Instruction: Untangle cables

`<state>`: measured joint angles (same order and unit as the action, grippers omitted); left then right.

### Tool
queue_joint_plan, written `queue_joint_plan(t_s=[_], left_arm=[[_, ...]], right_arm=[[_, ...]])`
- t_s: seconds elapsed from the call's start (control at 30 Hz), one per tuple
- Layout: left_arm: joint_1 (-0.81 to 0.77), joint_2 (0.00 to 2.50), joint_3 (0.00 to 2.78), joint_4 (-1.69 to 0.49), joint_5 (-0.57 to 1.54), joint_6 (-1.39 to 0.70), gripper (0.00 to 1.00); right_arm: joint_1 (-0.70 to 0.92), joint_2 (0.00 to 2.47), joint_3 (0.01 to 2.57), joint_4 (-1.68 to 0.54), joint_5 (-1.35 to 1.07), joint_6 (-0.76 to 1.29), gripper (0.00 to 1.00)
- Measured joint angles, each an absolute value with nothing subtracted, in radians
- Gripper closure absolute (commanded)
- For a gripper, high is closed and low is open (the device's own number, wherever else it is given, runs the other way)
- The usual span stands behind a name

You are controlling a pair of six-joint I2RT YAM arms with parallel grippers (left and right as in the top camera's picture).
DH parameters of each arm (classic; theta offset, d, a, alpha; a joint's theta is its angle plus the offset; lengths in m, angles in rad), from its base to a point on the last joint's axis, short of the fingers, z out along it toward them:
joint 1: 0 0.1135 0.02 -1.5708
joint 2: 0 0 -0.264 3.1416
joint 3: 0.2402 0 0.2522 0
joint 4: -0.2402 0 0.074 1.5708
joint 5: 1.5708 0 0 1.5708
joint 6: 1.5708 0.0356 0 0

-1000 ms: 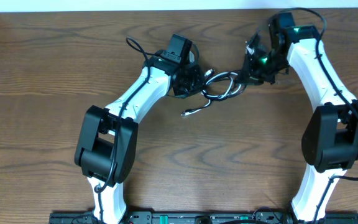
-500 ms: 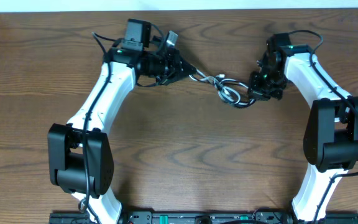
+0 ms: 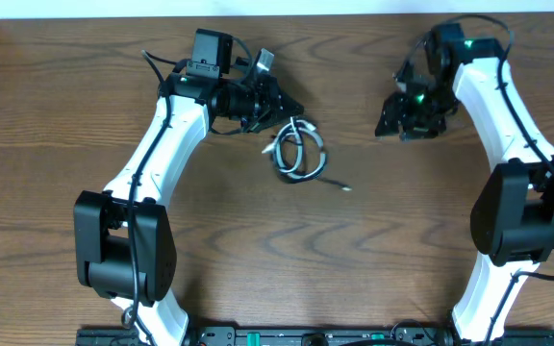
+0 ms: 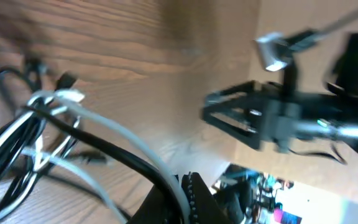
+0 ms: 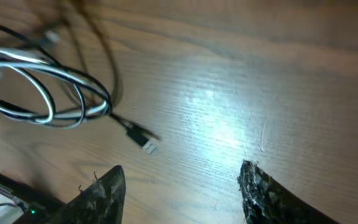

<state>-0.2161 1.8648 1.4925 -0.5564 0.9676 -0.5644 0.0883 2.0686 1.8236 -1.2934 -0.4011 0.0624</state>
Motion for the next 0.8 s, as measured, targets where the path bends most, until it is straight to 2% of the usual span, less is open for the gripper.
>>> queue_joint_plan(t_s=[0.13, 0.37, 0.5, 0.67, 0.8], left_arm=[[-0.216, 1.865, 1.493, -0.548, 0.937, -0.610, 0.93], [-0.210, 1.865, 1.493, -0.479, 0.920, -0.763, 0.93], [-0.201, 1.865, 1.493, -0.413, 0.897, -0.917, 0.93], [-0.199, 1.865, 1.493, -0.391, 0.811, -1.116, 0.93], [-0.199, 1.865, 1.493, -0.387, 0.736, -1.266, 0.93]], right_arm=[[0.098, 2.067, 1.850, -1.247, -0.447, 0.031, 0.42], [0.185, 2.067, 1.796, -1.099, -0.639, 0.006, 0.47], [0.234, 2.067, 1.763, -1.066, -0.739, 0.002, 0.50], [0.262, 2.067, 1.760, -1.044, -0.778, 0.016, 0.61], [0.283, 2.067, 1.743, -0.954, -0.731, 0.132, 0.62]])
